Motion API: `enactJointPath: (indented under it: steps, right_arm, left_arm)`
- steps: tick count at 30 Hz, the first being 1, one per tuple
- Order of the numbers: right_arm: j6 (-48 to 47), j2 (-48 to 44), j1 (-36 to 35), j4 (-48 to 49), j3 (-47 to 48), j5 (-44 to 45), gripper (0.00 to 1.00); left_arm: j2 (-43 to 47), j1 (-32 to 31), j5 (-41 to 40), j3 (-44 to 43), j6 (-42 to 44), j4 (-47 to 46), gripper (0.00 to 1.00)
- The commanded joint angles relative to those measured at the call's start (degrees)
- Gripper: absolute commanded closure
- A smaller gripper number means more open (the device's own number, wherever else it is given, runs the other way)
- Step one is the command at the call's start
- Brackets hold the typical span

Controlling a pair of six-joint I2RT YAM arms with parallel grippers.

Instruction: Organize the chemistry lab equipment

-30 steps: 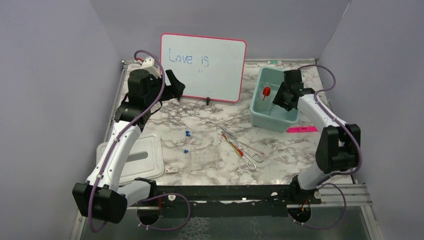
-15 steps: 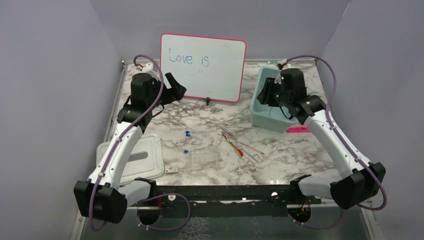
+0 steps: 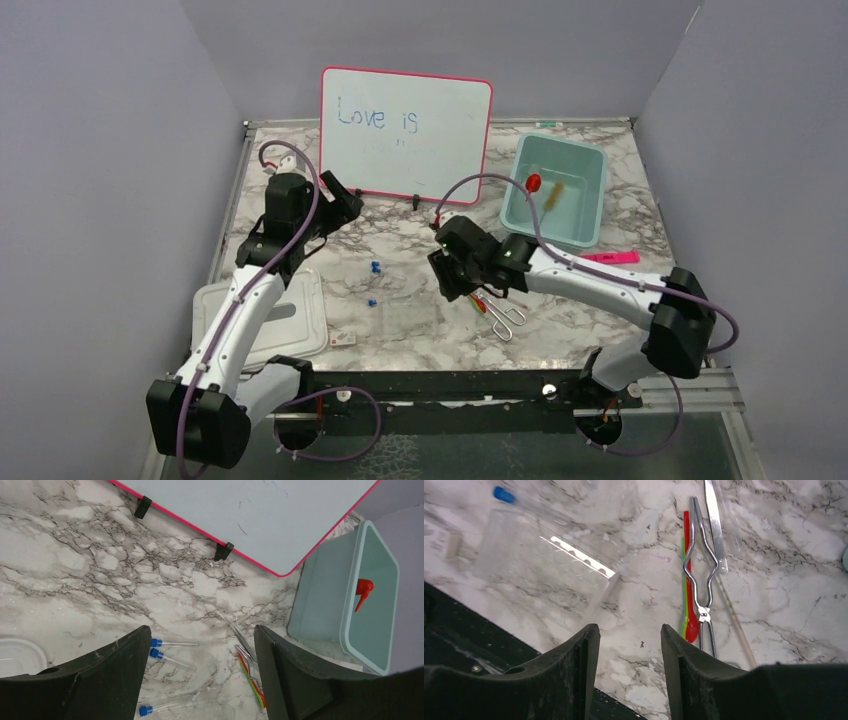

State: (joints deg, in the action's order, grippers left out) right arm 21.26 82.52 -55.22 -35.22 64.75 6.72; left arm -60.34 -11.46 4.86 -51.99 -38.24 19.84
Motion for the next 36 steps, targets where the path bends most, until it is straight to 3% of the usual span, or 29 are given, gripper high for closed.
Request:
enactJointPath:
  steps: [1,6,10,19,23,28,36]
  right_arm:
    - [3.83,5.37,-0.94,-3.72,1.39,9.59,0.47]
    - [-0.10,8.73,-0.81,-0.05,0.13,12.70,0.71]
    - [-3.29,13.10,-0.27,2.00,0.85,13.40,0.71]
    - [-4.91,16.93,3.23,3.01,1.06,11.83,0.49]
    - [-6.55,16.54,4.54,3.64,-0.95,8.78,0.47]
    - [-9.43,15.81,7.03,4.40,-3.21,1.69,0.59]
    - [-11.51,14.48,7.30,3.80,-5.53,0.46,0.73]
  left_arm:
    - [3.78,0.16,-2.89,1.50,-1.49,1.51,0.23]
    - [5.78,0.21,-3.06,3.04,-1.65,2.54,0.22]
    - [5.75,0.19,-2.85,2.76,-1.53,2.83,0.22]
    - [4.52,0.21,-2.53,1.54,-0.96,3.02,0.22]
    - [3.82,0.21,-2.88,1.28,-0.96,2.93,0.22]
    - [2.43,0.21,-3.09,0.45,-0.88,2.63,0.22]
    - [0.80,0.20,-3.02,0.24,-0.96,1.46,0.22]
